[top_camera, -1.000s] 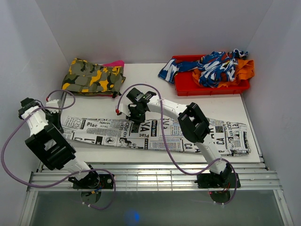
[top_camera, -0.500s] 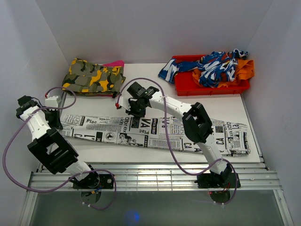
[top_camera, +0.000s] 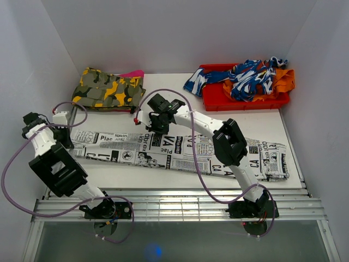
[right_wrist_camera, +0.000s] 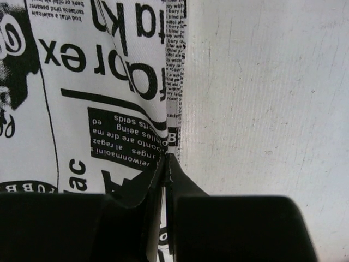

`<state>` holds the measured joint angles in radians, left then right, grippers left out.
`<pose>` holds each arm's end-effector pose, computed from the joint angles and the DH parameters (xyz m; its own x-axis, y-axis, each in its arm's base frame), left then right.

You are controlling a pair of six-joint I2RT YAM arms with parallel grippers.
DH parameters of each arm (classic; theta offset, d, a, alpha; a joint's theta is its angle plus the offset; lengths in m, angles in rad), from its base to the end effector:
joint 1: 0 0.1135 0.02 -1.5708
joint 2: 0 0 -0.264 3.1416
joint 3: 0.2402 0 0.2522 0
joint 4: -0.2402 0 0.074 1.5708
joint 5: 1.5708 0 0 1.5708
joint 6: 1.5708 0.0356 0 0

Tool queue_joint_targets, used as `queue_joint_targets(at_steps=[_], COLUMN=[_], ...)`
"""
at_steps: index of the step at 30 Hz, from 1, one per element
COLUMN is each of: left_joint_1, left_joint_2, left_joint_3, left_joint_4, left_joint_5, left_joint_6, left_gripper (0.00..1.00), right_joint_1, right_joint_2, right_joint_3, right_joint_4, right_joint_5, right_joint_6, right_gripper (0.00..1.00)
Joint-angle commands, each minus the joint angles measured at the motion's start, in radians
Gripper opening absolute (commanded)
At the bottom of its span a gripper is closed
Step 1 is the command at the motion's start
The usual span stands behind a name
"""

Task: Fold and stack the trousers
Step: Fold the trousers

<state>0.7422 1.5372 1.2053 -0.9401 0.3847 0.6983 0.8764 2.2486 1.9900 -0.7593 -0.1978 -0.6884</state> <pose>0.2255 0.1887 0.2520 -0.8899 -0.0076 -0.4561 0.0353 0.9957 -0.0855 0.3113 0.3848 0.2218 0.1001 -0.8533 -0.5118 -0.9788 0.0079 -0.2045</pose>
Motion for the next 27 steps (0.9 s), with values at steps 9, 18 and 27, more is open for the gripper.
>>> queue_joint_targets(at_steps=[9,18,27], left_joint_1=[0.003,0.000,-0.101], left_joint_2=[0.271,0.161,0.277], left_joint_3=[-0.007,0.187,0.371], left_joint_4=[0.211,0.078,-0.150], left_joint_5=[-0.075,0.052,0.194], left_joint_6=[-0.097,0.001,0.220], left_gripper=[0.42,0.55,0.48], right_joint_1=[-0.011,-0.097,-0.185], right_joint_2=[0.069,-0.178,-0.164], right_joint_3=[0.043,-0.137,-0.105], right_joint_4=[0.006,-0.012,-0.196], right_joint_5=[0.047,0.015,-0.181], right_joint_6=[0.018,0.046,0.018], right_gripper=[0.65,0.86,0.63])
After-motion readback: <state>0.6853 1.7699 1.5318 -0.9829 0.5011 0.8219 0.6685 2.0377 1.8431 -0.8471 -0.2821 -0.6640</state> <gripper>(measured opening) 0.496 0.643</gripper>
